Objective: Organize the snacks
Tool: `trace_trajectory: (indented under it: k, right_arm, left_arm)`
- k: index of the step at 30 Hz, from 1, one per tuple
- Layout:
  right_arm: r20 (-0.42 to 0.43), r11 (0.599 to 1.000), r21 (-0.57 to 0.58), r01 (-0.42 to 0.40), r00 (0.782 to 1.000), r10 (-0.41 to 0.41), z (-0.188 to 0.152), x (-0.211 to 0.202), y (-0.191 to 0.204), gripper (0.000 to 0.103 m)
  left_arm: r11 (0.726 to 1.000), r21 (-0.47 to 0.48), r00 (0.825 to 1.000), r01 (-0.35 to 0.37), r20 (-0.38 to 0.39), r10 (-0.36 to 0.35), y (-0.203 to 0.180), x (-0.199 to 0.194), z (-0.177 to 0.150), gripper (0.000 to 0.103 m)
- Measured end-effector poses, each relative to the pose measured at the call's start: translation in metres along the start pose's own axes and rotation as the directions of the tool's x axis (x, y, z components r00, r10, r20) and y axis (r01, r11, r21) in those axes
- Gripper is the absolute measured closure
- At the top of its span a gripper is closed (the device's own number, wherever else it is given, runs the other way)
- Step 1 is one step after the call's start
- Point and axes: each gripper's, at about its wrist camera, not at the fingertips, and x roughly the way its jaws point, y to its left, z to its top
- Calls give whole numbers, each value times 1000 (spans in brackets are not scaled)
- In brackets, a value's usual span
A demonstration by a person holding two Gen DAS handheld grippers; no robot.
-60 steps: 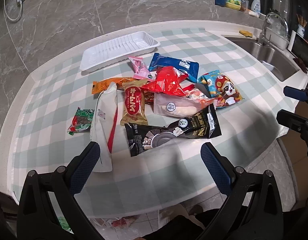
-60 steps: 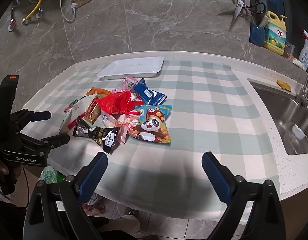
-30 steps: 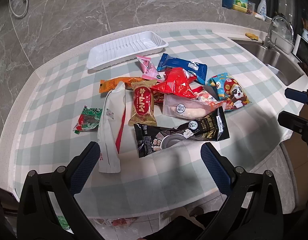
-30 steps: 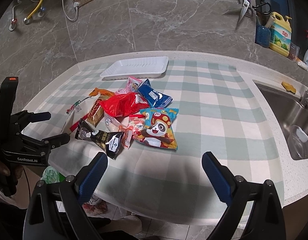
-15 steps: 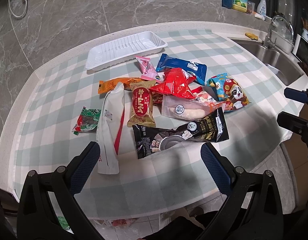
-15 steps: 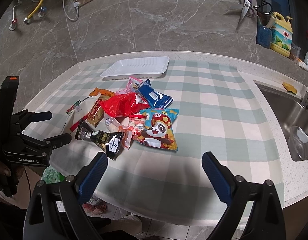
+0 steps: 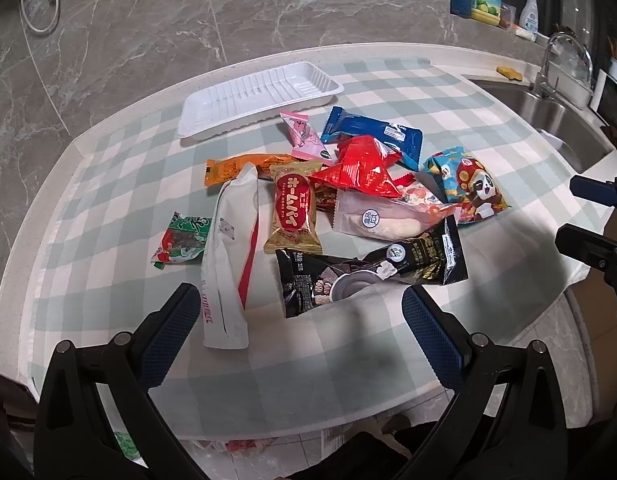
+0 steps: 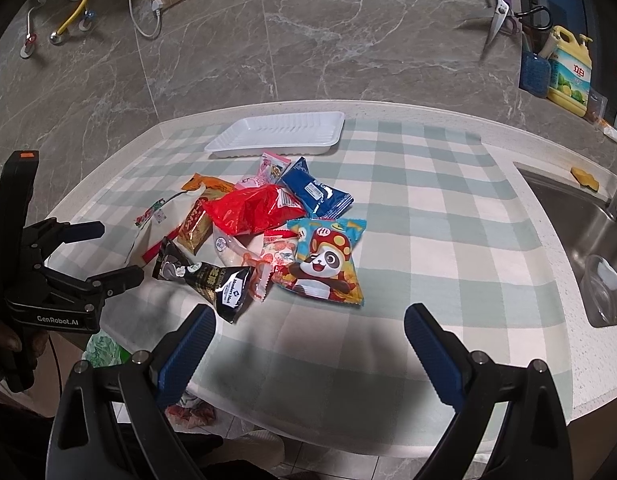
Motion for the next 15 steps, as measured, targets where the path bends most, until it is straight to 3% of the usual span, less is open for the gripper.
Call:
trace_trajectory:
  k: [15]
  right_arm:
    - [-13, 1000, -1, 0, 1000, 0, 4, 9, 5, 6]
  left_arm:
    - [1000, -9, 1000, -10, -9, 10, 7, 4, 1, 1]
